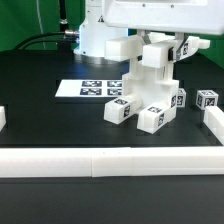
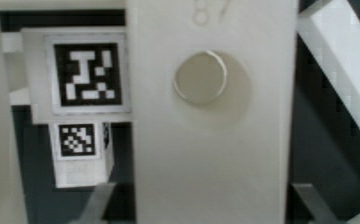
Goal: Assemble chair
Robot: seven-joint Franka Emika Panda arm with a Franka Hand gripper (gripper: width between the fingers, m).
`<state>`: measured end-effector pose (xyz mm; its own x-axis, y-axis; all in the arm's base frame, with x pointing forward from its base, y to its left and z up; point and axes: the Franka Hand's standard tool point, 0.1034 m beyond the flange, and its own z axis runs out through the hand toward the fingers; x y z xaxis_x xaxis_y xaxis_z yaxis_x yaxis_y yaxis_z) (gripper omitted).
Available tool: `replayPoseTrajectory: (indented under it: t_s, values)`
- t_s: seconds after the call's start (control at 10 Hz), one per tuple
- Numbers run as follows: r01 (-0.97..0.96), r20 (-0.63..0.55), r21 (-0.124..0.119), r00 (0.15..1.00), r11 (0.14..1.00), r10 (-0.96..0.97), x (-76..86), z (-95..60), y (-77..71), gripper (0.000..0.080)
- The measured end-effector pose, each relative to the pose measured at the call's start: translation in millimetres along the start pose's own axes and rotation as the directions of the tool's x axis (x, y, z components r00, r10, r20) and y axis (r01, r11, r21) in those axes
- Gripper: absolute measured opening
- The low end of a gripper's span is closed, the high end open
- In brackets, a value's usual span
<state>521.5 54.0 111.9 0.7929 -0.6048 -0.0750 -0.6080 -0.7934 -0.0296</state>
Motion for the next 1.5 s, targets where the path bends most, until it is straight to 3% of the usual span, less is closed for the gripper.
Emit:
replayPoseTrajectory:
  t_s: [0.7,1.3,1.4,1.5]
  values:
    - [0.017,-0.014,-0.034,1.0,0.999,-0.018,9.7,36.5,6.8,0.0284]
    - [0.068,-0.024,-0.03,0.997,0.997,-0.069,25.4,35.0,8.0,0.0284]
    - [0.074,-0.025,-0.033,0.997,0.997,-0.075,28.8,36.5,9.2,0.0398]
    - [0.086,-0.024,-0.037,0.996,0.996,-0.086,30.3,38.2,11.6,0.0398]
